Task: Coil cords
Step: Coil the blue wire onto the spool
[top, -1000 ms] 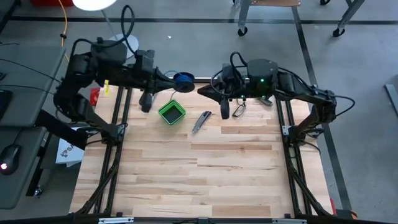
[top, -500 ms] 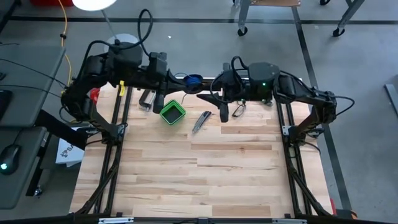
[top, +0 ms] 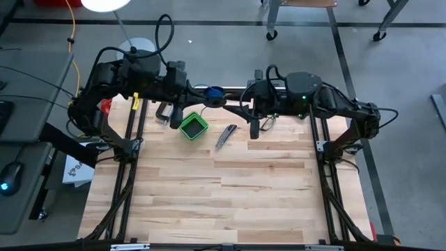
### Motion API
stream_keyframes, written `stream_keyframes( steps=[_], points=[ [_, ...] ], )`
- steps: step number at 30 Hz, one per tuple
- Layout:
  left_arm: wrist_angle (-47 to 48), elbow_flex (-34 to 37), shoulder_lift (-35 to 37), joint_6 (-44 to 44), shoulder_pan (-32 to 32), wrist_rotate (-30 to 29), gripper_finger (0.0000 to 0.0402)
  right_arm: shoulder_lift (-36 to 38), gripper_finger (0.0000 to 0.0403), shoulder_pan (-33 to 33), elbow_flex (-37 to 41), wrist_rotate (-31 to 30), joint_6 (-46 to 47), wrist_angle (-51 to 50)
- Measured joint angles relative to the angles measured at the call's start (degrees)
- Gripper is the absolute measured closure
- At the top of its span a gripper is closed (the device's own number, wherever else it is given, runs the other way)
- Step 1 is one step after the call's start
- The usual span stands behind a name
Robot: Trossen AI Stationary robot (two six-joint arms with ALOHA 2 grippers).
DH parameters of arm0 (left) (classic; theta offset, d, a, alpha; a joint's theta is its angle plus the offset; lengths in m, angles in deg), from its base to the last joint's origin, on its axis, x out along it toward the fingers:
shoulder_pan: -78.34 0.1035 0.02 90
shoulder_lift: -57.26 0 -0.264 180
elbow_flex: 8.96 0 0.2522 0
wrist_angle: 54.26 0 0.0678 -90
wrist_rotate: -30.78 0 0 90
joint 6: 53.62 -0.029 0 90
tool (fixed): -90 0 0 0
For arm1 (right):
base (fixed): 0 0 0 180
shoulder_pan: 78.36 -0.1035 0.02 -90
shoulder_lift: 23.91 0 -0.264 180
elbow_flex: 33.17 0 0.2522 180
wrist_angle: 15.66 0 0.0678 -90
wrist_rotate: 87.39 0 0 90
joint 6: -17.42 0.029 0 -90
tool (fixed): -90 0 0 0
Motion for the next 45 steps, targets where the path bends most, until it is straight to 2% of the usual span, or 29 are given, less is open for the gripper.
stream_keyframes(
  steps=[7,23,29,35,45],
  points=[
    [-2.3,0.0,0.0,0.0,-0.6,0.8,0.0401,-0.2,0.0281,0.1,0.0,-2.9,-0.5,-1.3],
    [-2.4,0.0,0.2,0.3,-1.4,-0.7,0.0401,-0.2,0.0281,-0.5,0.0,-4.7,-1.9,-0.4],
    [-0.9,0.0,0.3,0.3,-1.7,-0.8,0.0401,0.3,0.0281,-1.3,0.0,-8.3,-4.1,0.2],
    [-2.3,0.0,0.3,0.3,-2.0,-1.0,0.0401,0.2,0.0281,-1.3,0.1,-5.5,-2.5,-0.6],
    [-4.8,0.0,0.3,0.3,-2.0,-0.6,0.0401,-0.8,0.0286,-1.2,0.1,-4.6,-2.5,-1.6]
  ],
)
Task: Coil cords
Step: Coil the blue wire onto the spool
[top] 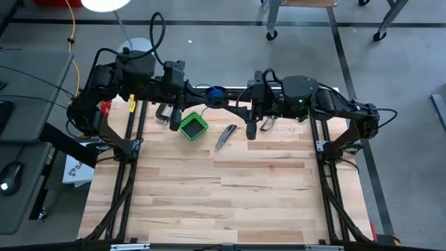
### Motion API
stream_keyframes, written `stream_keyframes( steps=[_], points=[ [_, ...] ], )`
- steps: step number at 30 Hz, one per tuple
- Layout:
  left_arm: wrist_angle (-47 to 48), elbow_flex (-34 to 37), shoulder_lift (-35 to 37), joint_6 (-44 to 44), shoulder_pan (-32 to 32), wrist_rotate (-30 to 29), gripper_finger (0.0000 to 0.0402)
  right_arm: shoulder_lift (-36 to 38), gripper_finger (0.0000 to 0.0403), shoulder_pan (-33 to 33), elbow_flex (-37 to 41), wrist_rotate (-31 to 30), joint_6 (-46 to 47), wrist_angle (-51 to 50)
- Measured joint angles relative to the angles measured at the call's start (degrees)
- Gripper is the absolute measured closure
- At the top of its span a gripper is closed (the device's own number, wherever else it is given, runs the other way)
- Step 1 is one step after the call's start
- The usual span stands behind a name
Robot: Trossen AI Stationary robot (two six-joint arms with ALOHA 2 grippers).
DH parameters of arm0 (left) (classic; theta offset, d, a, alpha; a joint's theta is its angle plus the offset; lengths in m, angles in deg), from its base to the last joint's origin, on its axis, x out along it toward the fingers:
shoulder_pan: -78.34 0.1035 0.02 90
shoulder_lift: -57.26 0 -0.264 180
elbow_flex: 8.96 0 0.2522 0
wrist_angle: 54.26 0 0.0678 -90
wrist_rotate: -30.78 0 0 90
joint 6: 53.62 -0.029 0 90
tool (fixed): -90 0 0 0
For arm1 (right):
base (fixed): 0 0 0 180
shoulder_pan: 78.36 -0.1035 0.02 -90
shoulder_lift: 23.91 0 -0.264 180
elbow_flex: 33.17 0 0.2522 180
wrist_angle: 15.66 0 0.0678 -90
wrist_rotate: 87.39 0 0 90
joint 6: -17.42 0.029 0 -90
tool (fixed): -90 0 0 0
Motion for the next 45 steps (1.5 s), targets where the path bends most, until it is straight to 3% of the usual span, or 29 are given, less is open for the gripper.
stream_keyframes(
  steps=[2,6,13,22,26,31,34,37,41,45],
  points=[
    [0.0,0.0,0.0,0.0,0.0,0.0,0.0401,-0.1,0.0308,-0.2,0.0,0.0,-0.4,0.0],
    [-0.2,0.0,-0.3,0.0,0.0,0.0,0.0401,-0.3,0.0389,-0.5,0.0,-0.4,1.7,-0.1],
    [-1.8,0.0,-0.7,0.0,0.0,-0.7,0.0374,-0.3,0.0401,-0.8,0.0,-3.2,4.0,0.3],
    [-0.3,0.0,-0.7,1.6,0.0,-2.1,0.0268,-0.3,0.0402,-0.8,0.0,-5.6,4.4,-0.5],
    [9.6,0.0,0.3,3.1,0.0,-6.4,0.0233,0.5,0.0402,-0.1,0.0,-7.5,7.3,-9.4],
    [26.9,1.3,1.8,9.4,0.0,-11.3,0.0223,0.6,0.0402,2.6,0.3,-6.2,14.6,-29.8],
    [26.2,8.2,3.7,13.1,-1.2,-12.4,0.0223,1.1,0.0403,3.5,6.2,-1.9,18.1,-32.9],
    [16.2,21.6,9.3,16.1,-3.9,-14.6,0.0223,3.1,0.0403,2.6,17.3,3.8,21.8,-28.9],
    [-4.8,47.0,19.8,24.7,-7.4,-15.1,0.0223,8.6,0.0403,-0.1,34.9,6.7,29.8,-16.9],
    [-31.7,71.6,27.3,36.2,-10.4,-15.0,0.0223,13.6,0.0403,-1.8,51.3,10.2,41.9,0.9]
  ],
)
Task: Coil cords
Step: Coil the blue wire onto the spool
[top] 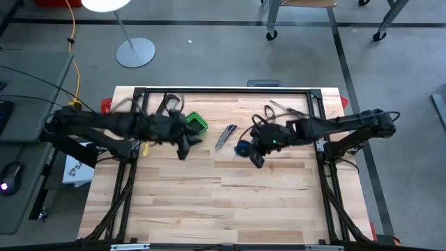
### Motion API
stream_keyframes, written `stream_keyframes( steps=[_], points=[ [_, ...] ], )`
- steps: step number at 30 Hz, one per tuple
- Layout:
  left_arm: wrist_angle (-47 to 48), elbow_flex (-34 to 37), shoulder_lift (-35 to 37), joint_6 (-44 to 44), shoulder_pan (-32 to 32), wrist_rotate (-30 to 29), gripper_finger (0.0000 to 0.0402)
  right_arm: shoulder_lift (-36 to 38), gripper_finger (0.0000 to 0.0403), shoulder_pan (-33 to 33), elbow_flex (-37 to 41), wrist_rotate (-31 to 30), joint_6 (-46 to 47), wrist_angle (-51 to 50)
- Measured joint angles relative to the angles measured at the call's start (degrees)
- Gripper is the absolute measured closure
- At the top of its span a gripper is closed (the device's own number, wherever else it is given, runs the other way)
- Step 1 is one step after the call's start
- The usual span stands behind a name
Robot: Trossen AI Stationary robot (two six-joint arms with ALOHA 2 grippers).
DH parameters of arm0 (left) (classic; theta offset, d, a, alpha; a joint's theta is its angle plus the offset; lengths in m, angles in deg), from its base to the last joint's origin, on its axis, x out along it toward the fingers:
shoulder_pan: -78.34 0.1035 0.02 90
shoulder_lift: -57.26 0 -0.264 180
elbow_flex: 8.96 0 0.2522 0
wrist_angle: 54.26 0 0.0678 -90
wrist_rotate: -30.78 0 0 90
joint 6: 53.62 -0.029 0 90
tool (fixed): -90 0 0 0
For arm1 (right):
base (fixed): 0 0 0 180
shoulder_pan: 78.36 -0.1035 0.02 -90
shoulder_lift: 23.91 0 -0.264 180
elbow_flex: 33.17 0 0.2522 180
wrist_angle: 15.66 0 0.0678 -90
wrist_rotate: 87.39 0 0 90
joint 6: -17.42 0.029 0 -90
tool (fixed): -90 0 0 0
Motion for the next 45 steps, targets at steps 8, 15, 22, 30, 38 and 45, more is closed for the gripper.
stream_keyframes(
  steps=[8,15,22,30,38,45],
  points=[
    [-36.1,29.2,-2.9,11.5,-1.9,0.3,0.0223,-2.6,0.0403,-0.6,25.2,3.6,24.6,46.6],
    [-37.9,34.1,-7.6,6.8,-2.2,0.5,0.0223,-12.3,0.0403,-0.1,35.5,2.7,35.9,69.4],
    [-40.0,36.1,-12.4,3.1,-2.5,2.7,0.0223,-24.9,0.0403,0.7,34.1,6.4,39.6,81.3],
    [-43.6,36.4,-16.2,4.3,-4.7,4.5,0.0223,-30.4,0.0387,1.1,29.9,7.1,43.7,82.1],
    [-45.9,36.4,-16.1,4.3,-5.3,5.5,0.0223,-30.0,0.0286,1.4,29.9,10.0,44.7,81.2],
    [-44.8,36.3,-12.0,4.2,-5.2,6.4,0.0223,-26.1,0.0226,1.7,30.2,16.1,39.6,76.3]
  ],
)
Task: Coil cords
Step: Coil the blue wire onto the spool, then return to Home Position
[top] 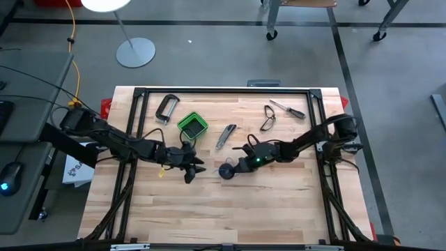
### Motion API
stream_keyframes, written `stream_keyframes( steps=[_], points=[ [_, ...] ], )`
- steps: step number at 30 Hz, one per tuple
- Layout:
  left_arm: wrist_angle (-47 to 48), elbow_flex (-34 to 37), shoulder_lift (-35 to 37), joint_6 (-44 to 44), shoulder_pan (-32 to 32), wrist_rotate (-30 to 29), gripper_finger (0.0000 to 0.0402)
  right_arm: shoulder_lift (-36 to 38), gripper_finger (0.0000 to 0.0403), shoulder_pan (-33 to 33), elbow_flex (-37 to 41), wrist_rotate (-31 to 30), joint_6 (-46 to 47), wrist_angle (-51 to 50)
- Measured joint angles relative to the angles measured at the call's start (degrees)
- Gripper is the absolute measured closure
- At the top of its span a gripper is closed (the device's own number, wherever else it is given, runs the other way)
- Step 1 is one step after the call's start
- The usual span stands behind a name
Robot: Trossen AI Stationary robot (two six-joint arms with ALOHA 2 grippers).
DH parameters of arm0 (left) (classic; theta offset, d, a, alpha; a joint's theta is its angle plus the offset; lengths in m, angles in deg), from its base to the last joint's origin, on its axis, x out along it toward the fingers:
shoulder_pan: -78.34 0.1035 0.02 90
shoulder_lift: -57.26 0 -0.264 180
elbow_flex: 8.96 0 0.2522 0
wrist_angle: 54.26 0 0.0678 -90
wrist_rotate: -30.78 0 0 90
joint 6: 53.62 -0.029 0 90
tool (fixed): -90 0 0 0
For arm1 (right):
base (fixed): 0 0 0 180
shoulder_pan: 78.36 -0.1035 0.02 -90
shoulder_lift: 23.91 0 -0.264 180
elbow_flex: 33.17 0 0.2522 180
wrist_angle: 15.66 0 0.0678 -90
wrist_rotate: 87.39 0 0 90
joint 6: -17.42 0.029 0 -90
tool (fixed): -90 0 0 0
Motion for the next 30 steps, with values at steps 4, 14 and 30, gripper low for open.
stream_keyframes(
  steps=[4,14,30],
  points=[
    [2.4,0.0,3.6,-1.8,0.0,0.0,0.0223,4.9,0.0222,0.6,0.0,4.3,-4.2,-8.6],
    [14.4,0.0,12.4,-5.8,2.6,0.0,0.0223,20.2,0.0222,2.9,0.0,2.3,-16.9,-37.8],
    [-13.8,17.0,20.9,-1.0,6.7,-4.3,0.0390,48.3,0.0387,1.5,0.0,-32.6,-21.4,-70.1]
  ],
)
